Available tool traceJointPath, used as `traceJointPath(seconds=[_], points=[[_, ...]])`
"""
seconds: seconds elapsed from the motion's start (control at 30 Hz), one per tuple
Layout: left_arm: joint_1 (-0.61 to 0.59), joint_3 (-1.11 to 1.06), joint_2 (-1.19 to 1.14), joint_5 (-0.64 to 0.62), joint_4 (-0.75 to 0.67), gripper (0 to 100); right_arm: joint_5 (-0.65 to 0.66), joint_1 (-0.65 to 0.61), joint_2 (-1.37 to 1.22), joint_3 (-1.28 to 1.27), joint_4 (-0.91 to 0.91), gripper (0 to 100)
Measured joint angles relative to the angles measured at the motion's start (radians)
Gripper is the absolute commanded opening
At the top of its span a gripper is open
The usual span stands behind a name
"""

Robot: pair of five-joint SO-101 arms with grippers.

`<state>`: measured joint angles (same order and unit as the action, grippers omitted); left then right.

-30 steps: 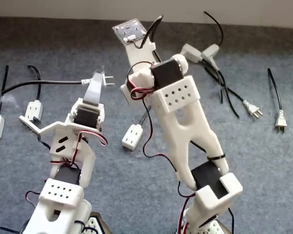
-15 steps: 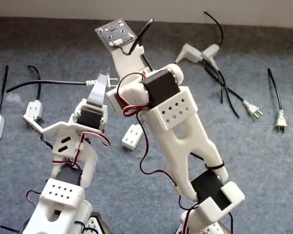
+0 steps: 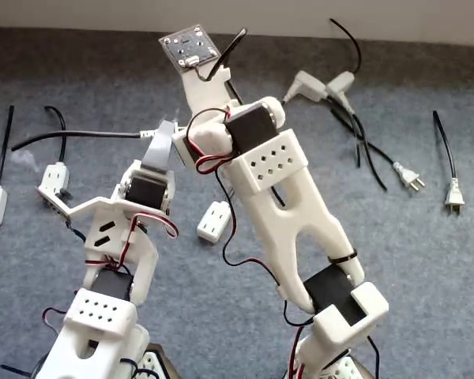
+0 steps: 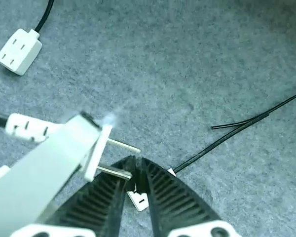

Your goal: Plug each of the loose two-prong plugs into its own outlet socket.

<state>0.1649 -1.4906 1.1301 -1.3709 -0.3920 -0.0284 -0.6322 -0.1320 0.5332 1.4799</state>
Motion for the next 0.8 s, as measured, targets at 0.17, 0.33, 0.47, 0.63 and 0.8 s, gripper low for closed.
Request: traceJointPath(seconds=[0.17, 0.33, 0.47, 0.63, 0.8], points=[[0.015, 0.000, 0.000, 0.002, 0.000, 1, 0.043, 0.005, -0.006, 0.000, -0.041, 0.8], [0.029, 0.002, 0.000, 0.002, 0.000, 1, 0.055, 0.012, -0.006, -0.002, -0.068, 0.8], [0.031, 0.002, 0.000, 0.002, 0.000, 1, 0.057, 0.021, -0.006, -0.002, -0.077, 0.8], [0.043, 0.002, 0.000, 0.002, 0.000, 1, 0.064, 0.046, -0.006, 0.005, -0.097, 0.8], [0.072, 0.000, 0.002, 0.005, 0.000, 1, 0.063, 0.066, -0.006, 0.011, -0.114, 0.8]])
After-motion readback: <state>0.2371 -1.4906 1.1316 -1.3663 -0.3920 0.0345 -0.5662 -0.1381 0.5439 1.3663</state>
